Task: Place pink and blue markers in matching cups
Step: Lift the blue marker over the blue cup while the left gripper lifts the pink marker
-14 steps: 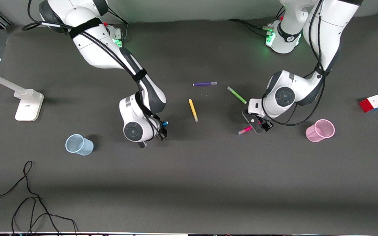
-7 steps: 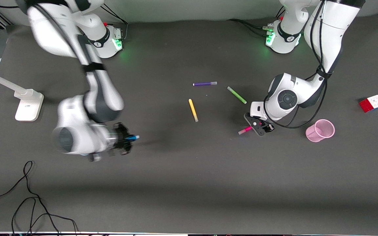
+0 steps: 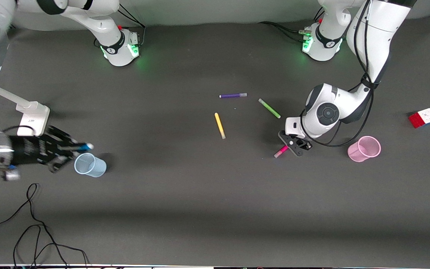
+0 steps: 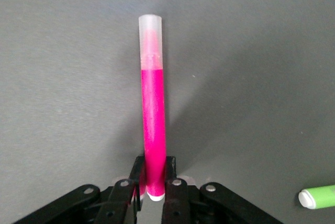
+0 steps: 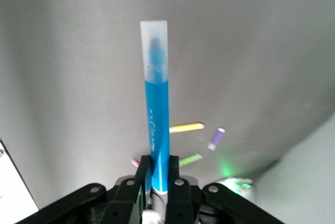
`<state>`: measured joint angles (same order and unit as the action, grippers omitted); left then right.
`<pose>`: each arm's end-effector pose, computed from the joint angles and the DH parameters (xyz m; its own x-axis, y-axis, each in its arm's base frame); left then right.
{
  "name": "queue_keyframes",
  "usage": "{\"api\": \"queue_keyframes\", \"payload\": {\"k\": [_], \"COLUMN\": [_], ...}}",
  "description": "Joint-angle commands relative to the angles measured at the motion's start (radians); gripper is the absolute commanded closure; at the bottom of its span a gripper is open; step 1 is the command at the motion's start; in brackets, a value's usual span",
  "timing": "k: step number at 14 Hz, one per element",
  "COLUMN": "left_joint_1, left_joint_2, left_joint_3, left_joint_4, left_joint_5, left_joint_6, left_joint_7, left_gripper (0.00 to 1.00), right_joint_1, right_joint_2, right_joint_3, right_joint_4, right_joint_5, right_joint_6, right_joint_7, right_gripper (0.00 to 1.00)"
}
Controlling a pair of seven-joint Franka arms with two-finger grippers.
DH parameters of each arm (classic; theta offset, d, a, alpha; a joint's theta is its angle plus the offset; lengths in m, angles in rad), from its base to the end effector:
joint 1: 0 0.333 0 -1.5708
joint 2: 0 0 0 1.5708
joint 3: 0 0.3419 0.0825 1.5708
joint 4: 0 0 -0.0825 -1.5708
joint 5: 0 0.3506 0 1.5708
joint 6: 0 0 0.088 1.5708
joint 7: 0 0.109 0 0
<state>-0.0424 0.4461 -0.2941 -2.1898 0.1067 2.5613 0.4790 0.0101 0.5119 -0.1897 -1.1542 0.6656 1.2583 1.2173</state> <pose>0.5152 -0.1792 0.2339 0.6348 -0.7726 -0.0100 -0.7692 -0.6332 0.0859 0.6426 -0.0004 0.5288 0.1532 -0.7660 -0.6243 -0.9457 -0.2969 0.1324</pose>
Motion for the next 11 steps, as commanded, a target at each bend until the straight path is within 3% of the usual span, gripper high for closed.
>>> {"api": "queue_keyframes", "payload": {"k": [1,3,6,11], "left_joint_1": [0.003,0.016,0.032,0.165], "left_joint_2": [-0.029,-0.047,-0.073,-0.153], "left_joint_3": [0.000,-0.002,0.001,0.003], "left_joint_4": [0.109,0.224,0.388,0.582], "left_joint_5": [0.002,-0.033,-0.116,-0.128], "left_joint_6": [-0.174,-0.356,-0.591,-0.935], "left_joint_7": [-0.039,-0.037,-0.045,-0.060], "left_gripper": [1.00,1.00,1.00,1.00], "right_joint_1": [-0.022,-0.053,-0.077,-0.137], "right_joint_2": [-0.003,-0.004,-0.003,0.048], "right_joint_3": [0.007,0.001,-0.002,-0.007], "right_joint_4": [-0.012,-0.065,-0.179,-0.219], "right_joint_5": [0.020,0.019,0.022,0.012], "right_joint_6": [-0.115,-0.138,-0.138,-0.123], "right_joint_7": [-0.248,-0.437,-0.536,-0.665], "right_gripper": [1.00,1.00,1.00,1.00]}}
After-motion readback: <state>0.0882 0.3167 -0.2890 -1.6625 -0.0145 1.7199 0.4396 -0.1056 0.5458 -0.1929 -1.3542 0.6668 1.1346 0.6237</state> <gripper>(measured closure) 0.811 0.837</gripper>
